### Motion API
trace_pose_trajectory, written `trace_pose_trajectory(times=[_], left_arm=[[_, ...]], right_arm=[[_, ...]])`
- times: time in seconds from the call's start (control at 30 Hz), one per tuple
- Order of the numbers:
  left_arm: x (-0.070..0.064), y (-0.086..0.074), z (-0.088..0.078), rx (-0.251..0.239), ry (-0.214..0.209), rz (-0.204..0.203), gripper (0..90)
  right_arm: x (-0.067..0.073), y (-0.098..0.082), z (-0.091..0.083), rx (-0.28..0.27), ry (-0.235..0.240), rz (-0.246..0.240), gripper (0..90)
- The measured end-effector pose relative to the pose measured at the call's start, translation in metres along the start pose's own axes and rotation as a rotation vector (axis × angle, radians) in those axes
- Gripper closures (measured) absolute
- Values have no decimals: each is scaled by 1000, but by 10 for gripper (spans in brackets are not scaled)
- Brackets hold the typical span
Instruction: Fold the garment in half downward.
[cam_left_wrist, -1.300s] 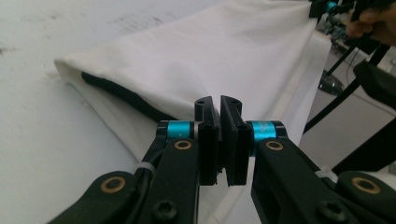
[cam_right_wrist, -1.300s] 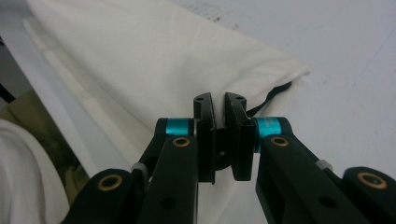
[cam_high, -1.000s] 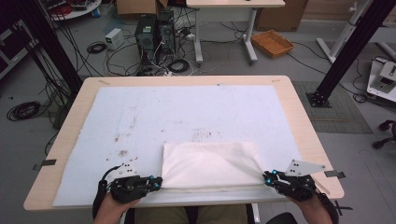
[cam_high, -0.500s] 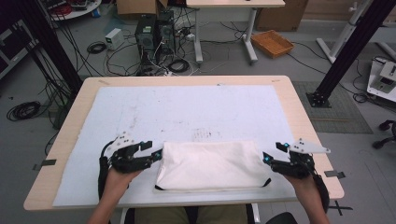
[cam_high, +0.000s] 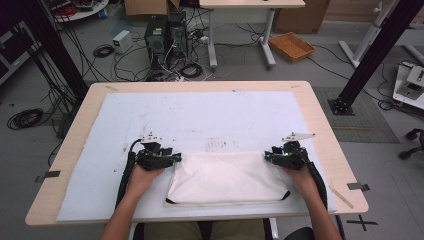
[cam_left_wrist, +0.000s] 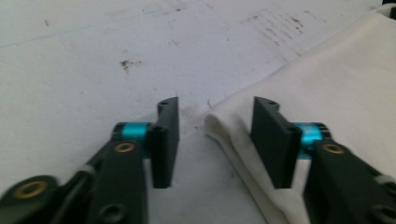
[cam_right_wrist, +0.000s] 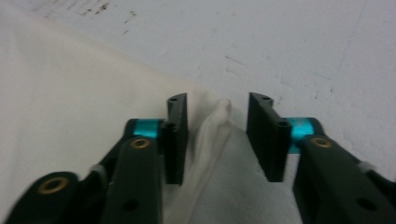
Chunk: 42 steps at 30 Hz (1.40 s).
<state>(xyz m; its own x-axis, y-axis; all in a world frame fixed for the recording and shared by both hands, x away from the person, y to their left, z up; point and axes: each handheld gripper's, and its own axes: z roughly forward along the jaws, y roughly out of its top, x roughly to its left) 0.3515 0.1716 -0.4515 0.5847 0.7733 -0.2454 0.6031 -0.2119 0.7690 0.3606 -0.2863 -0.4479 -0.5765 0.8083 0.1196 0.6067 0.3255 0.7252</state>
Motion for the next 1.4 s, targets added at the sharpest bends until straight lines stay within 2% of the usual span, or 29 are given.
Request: trace_pose_trajectory(times=[0.1, 0.13, 0.2, 0.33, 0.37, 0.43, 0.53, 0.63, 0.77, 0.83, 0.87, 0.9, 1.0, 1.03, 1.07, 1.1, 1.17, 1.3, 1.4], left_arm=[[-4, 0, 1, -12, -27, 20, 817], [-6, 0, 1, -24, -21, 25, 865], [-8, 2, -1, -66, -10, 28, 872], [-8, 7, -6, -162, -20, -8, 874], [-8, 7, -6, -162, -20, -8, 874], [-7, 13, -4, -189, -9, -29, 874], [-5, 21, 2, -207, 9, -58, 874], [-3, 26, 10, -225, 17, -96, 873], [-3, 29, 17, -242, 23, -97, 871], [-4, 29, 16, -242, 21, -86, 811], [-3, 28, 15, -249, 20, -80, 727], [-3, 28, 12, -253, 16, -71, 619], [-4, 24, 1, -282, 26, -30, 432], [-4, 24, 1, -282, 26, -30, 373], [-5, 21, -7, -312, 43, -13, 264], [-5, 18, -12, -326, 44, 8, 224], [-4, 14, -18, -344, 33, 20, 208], [-1, 4, -30, -361, 7, 37, 208], [-1, -3, -37, -377, -4, 73, 209]], right_arm=[[2, -2, -1, 2, 33, -17, 811], [4, -2, -1, -1, 28, -34, 834], [5, -2, -3, -1, 17, -58, 851], [0, 1, -10, -46, -20, -49, 857], [0, 1, -10, -46, -20, -49, 857], [-6, 7, -15, -93, -67, -48, 858], [-14, 14, -16, -135, -80, -39, 857], [-19, 19, -15, -146, -113, -38, 857], [-24, 23, -13, -167, -156, -40, 856], [-26, 22, -10, -160, -147, -25, 837], [-25, 21, -9, -155, -149, -26, 781], [-25, 20, -8, -147, -154, -17, 666], [-25, 19, -12, -159, -176, 6, 394], [-25, 19, -12, -159, -176, 6, 394], [-24, 14, -19, -206, -168, 25, 276], [-23, 13, -21, -218, -169, 25, 252], [-21, 10, -23, -235, -162, 18, 218], [-14, 4, -30, -264, -134, -25, 214], [-9, 1, -35, -280, -111, -49, 214]])
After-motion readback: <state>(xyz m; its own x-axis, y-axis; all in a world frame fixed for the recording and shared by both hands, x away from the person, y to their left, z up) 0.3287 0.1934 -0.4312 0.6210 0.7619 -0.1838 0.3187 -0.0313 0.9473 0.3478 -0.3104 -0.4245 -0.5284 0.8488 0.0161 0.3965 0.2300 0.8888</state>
